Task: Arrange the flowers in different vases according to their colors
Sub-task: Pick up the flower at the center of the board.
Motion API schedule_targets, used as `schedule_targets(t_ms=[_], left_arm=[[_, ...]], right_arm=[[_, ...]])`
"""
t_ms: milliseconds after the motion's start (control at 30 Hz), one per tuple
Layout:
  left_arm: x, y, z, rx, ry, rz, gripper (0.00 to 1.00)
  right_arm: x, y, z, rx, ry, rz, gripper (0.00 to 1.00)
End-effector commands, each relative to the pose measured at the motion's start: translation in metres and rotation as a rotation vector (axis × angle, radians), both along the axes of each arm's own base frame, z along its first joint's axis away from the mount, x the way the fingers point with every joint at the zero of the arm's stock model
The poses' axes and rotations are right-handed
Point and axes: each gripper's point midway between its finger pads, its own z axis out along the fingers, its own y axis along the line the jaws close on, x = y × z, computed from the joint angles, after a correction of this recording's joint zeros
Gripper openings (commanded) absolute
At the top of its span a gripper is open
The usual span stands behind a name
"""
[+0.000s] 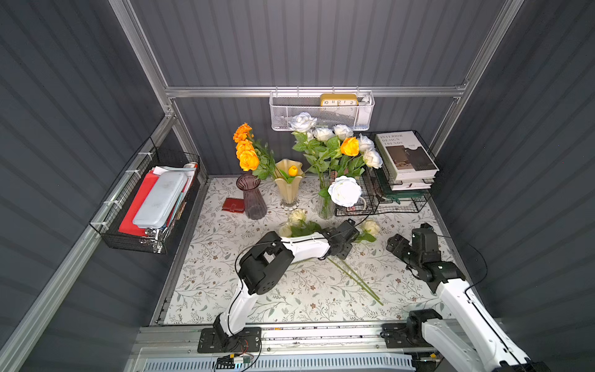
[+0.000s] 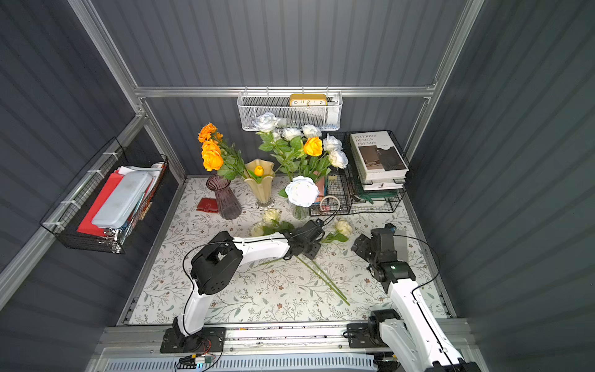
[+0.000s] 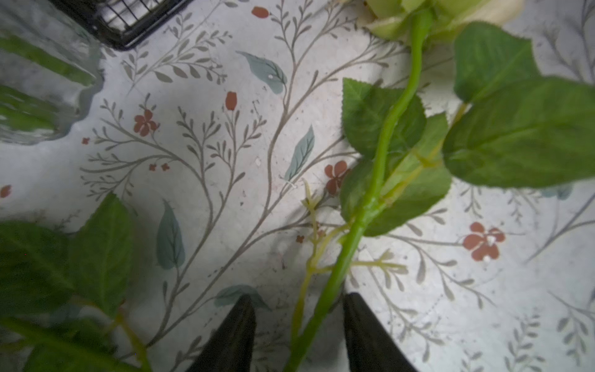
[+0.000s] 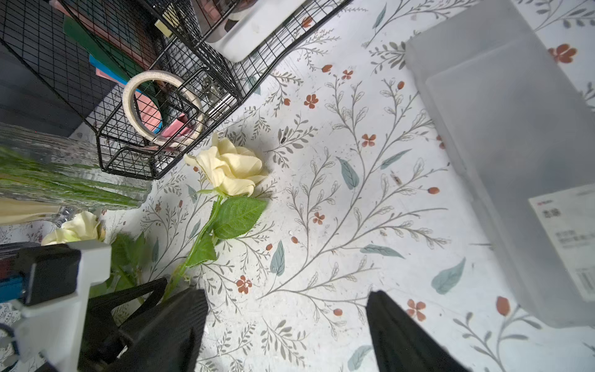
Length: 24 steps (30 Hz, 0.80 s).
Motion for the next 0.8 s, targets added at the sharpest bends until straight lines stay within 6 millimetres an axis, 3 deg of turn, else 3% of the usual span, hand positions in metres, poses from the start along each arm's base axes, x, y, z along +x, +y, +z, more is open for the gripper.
schedule_targets(t_ms=[0, 67, 233, 367, 467, 600, 767], left_arm=[[0.002, -0.001, 0.002, 0.023, -0.018, -0.036, 0.34], [0.003, -0.007, 0.013, 0.016, -0.044, -0.058, 0.22], [0.008, -0.024, 0.049, -0.050, -0.132, -0.097, 0.14], [0.012, -0.029, 0.055, -0.029, -0.167, -0.126, 0.04], [0.008, -0.036, 0.071, -0.043, -0.198, -0.169, 0.00], [-0.006, -0.047, 0.110, -0.095, -0.250, -0.243, 0.00], [-0.030, -0.049, 0.187, -0.224, -0.335, -0.299, 0.00]], right_arm=[[-0.003, 0.000, -0.003, -0.004, 0.001, 0.011, 0.83], [-0.003, 0.000, -0.004, 0.001, 0.000, 0.007, 0.83], [-0.003, -0.001, -0.003, 0.010, -0.004, 0.001, 0.83], [-0.006, -0.002, -0.003, 0.005, -0.007, -0.006, 0.83], [-0.009, -0.006, -0.002, -0.007, -0.008, -0.018, 0.83], [-0.013, -0.009, -0.001, -0.013, -0.011, -0.032, 0.83], [-0.015, -0.012, 0.002, -0.020, -0.028, -0.044, 0.83]])
